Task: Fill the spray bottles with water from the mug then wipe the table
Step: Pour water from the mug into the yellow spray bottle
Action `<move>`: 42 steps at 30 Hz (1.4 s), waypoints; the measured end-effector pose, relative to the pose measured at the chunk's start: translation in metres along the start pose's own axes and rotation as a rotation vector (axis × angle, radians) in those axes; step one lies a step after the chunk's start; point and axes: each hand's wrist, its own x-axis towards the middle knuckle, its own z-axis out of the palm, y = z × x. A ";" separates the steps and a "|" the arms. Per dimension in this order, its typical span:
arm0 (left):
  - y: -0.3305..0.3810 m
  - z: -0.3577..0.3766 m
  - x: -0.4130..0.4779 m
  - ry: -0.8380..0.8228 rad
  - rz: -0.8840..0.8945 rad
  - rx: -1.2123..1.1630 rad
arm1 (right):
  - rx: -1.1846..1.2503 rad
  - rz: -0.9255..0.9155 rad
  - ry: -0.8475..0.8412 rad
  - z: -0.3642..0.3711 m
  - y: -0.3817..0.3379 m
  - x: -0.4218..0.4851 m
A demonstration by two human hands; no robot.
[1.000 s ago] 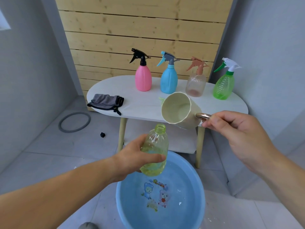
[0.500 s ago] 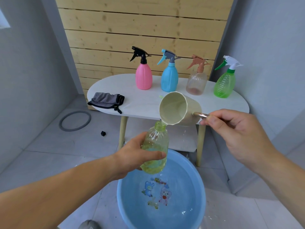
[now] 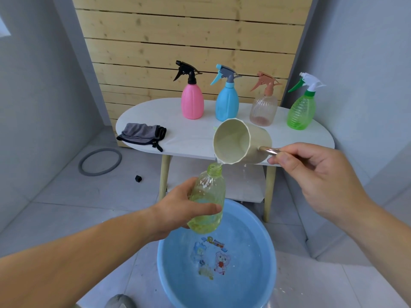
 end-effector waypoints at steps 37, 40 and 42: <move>-0.003 0.000 0.001 -0.011 -0.012 0.005 | -0.069 -0.173 0.005 0.003 0.004 -0.001; -0.003 0.000 0.001 -0.012 -0.011 0.003 | -0.072 -0.190 0.009 0.004 0.003 -0.001; -0.003 0.000 0.001 -0.012 -0.012 0.005 | -0.079 -0.206 0.012 0.003 0.003 -0.001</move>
